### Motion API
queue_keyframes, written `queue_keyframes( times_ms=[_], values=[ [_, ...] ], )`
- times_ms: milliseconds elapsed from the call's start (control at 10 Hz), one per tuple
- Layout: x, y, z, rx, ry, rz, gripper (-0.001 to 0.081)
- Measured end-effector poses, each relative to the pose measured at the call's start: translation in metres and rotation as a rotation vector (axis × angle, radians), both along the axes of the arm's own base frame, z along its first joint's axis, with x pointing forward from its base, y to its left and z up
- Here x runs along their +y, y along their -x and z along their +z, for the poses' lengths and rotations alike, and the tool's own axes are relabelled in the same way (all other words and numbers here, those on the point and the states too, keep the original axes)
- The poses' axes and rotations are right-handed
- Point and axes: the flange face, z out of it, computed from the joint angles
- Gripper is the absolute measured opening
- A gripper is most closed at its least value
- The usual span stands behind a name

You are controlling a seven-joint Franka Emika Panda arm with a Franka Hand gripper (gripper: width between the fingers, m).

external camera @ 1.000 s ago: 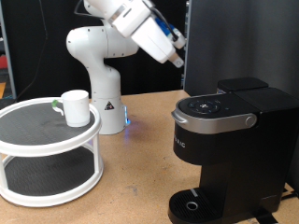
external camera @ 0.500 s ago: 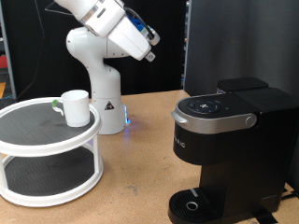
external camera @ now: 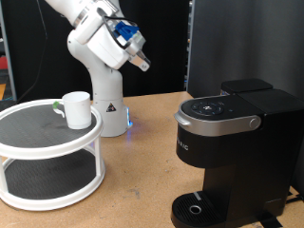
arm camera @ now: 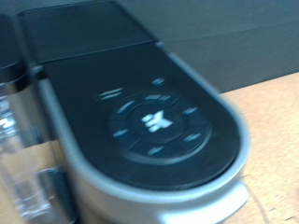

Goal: Make a cup of coffee with the keurig machine

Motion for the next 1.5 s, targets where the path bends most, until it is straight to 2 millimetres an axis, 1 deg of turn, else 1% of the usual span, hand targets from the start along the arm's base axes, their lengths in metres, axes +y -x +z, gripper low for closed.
queue_keyframes(
  times_ms=[300, 400, 600, 700, 1000, 1200, 1300, 1400, 1500],
  values=[
    [-0.031, 0.032, 0.004, 0.039, -0.004, 0.088, 0.0007],
    [-0.036, 0.040, 0.006, 0.036, -0.006, 0.107, 0.0007],
    [-0.038, 0.040, 0.004, 0.030, -0.008, 0.108, 0.0007],
    [-0.046, 0.045, 0.002, 0.024, -0.018, 0.119, 0.0007],
    [-0.085, 0.075, -0.007, 0.045, -0.010, 0.188, 0.0007],
    [-0.110, 0.097, -0.008, 0.043, -0.028, 0.261, 0.0007],
    [-0.116, 0.103, -0.006, 0.036, -0.047, 0.277, 0.0007],
    [-0.116, 0.102, -0.007, 0.037, -0.041, 0.271, 0.0007],
    [-0.117, 0.100, -0.008, 0.038, -0.050, 0.222, 0.0007]
  ],
)
